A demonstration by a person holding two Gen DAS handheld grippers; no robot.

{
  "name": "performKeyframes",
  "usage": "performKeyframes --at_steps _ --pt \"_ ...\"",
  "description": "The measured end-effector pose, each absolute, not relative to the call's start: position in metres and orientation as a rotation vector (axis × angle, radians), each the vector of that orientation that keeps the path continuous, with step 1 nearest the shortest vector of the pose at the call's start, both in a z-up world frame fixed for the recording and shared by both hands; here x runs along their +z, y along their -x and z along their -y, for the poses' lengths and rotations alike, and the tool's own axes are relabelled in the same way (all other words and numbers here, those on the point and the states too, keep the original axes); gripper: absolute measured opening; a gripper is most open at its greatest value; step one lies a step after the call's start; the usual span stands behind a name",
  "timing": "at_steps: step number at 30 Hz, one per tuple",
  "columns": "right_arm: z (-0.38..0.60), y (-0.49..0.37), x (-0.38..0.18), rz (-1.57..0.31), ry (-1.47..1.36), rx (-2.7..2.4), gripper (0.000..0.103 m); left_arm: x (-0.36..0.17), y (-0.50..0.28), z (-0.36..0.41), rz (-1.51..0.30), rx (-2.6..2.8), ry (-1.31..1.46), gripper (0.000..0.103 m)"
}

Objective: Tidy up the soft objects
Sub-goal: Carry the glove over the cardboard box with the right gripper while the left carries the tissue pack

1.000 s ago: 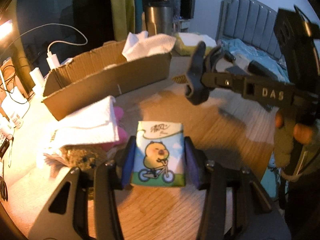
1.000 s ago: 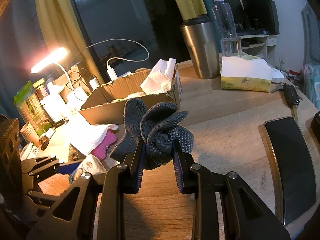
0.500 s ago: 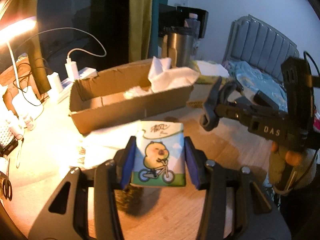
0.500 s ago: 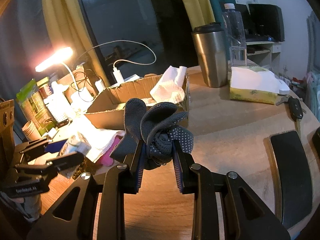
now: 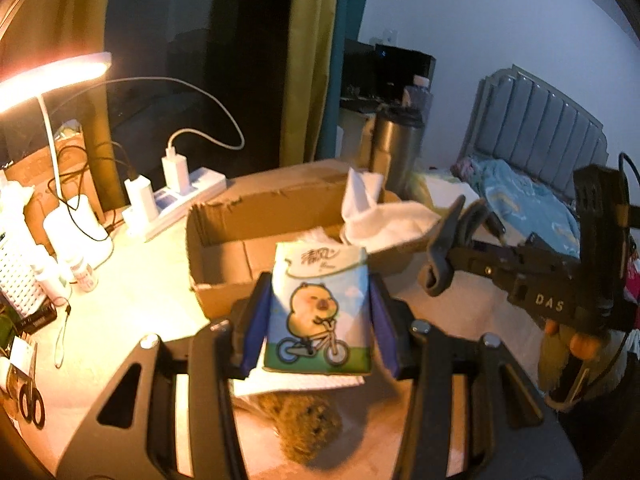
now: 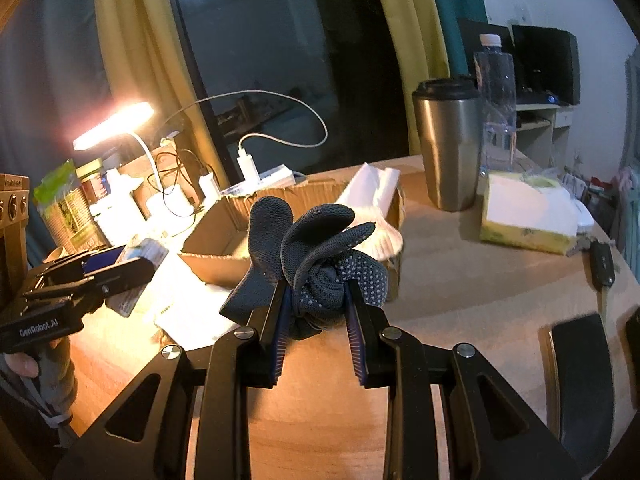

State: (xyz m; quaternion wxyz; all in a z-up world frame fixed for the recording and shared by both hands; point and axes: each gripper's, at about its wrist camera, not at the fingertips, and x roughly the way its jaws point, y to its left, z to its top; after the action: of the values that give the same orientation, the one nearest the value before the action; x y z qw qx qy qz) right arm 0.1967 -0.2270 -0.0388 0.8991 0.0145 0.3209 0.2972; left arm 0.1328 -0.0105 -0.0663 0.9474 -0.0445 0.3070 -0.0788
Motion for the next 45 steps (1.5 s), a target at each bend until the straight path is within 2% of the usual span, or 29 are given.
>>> performKeyframes --at_steps 14,24,41,45 --pt "0.208 -0.227 -0.015 -0.613 0.005 0.629 0.028 -0.052 -0.161 -0.016 -0.575 -0.126 0.139 0.048" --pt "0.207 -0.254 -0.023 -0.635 -0.008 0.613 0.029 -0.055 -0.184 -0.016 -0.581 -0.116 0.165 0.048" --pt "0.199 -0.299 -0.060 -0.710 0.080 0.534 0.030 -0.103 -0.236 -0.013 -0.696 -0.089 0.177 0.048" --pt "0.193 -0.302 -0.061 -0.700 0.120 0.518 0.037 -0.114 -0.245 -0.011 -0.727 -0.083 0.180 0.048"
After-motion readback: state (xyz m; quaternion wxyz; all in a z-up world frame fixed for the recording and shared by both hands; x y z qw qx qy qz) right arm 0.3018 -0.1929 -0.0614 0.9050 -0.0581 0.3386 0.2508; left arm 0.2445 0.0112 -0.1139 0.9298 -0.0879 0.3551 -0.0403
